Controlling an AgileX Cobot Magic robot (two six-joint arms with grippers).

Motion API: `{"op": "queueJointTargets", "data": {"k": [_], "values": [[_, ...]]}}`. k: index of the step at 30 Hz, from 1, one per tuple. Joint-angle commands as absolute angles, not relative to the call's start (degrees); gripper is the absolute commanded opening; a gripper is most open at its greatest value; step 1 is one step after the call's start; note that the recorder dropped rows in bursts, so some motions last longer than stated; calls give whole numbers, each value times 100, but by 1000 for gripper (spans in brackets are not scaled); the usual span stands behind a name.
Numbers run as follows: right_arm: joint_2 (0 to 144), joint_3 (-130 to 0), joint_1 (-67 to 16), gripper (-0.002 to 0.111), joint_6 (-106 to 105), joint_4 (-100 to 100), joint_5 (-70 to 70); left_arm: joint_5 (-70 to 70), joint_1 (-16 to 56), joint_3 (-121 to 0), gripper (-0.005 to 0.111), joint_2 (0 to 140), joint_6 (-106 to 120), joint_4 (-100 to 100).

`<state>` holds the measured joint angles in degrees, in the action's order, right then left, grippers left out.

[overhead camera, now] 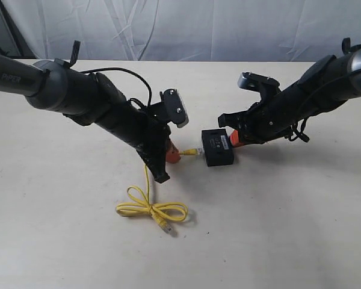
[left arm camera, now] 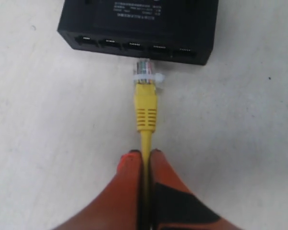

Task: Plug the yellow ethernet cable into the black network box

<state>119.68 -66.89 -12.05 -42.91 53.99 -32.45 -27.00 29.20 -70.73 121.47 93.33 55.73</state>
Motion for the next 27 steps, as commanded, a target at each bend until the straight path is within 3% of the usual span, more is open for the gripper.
{"op": "queueJointTargets", "data": {"k": [1,27], "values": [[11948,-6711,-1214,0,-4345,5385,-3238,-2696,2918,-7017,0,12136,9757,5872],[11948,-6711,-1214,0,-4494,5385,-3277,-2419,2918,-7029,0,12171,9805,6097]]}}
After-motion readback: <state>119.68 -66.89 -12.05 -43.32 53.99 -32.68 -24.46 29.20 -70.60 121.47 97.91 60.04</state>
